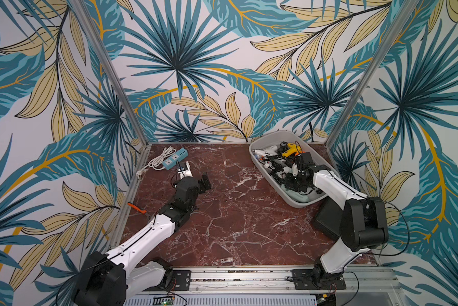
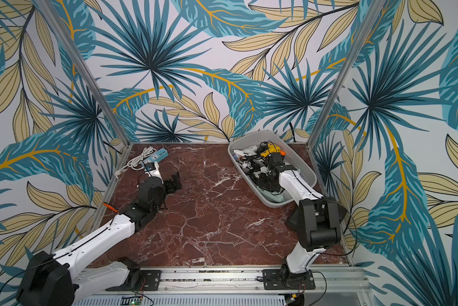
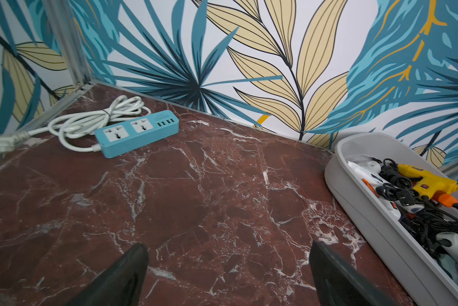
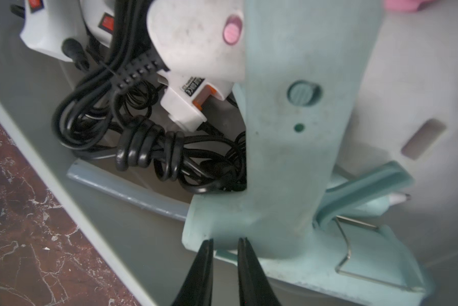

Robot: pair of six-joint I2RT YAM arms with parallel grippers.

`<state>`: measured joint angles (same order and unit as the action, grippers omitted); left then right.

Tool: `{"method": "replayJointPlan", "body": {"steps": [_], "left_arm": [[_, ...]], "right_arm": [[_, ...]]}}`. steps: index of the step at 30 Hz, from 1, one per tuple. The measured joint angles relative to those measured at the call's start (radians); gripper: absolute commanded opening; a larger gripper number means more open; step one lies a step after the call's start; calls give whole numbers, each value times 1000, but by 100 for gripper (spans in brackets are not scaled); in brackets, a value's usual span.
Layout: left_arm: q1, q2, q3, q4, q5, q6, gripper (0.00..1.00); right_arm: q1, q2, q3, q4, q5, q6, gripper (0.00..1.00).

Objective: Put the hot melt glue gun into the storage box
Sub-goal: Adjust the hot melt adhesive gun in the storage box.

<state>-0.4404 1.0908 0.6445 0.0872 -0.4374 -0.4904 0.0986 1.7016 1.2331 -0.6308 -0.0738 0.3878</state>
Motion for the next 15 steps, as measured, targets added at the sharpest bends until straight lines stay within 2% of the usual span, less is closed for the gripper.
{"method": "replayJointPlan", "body": {"steps": [5,11,15], "left_arm": [[50,-93,-46,-42,-30,0,100],[79,-173,-73,-107,-81,25,100],[107,-251,-116,-144,-142,74,100]], "right_arm": [[4,8,12,8,19,33,22],[7,-9,2,47,34,49,40],[6,-87,-38,40,80,46,55]]}}
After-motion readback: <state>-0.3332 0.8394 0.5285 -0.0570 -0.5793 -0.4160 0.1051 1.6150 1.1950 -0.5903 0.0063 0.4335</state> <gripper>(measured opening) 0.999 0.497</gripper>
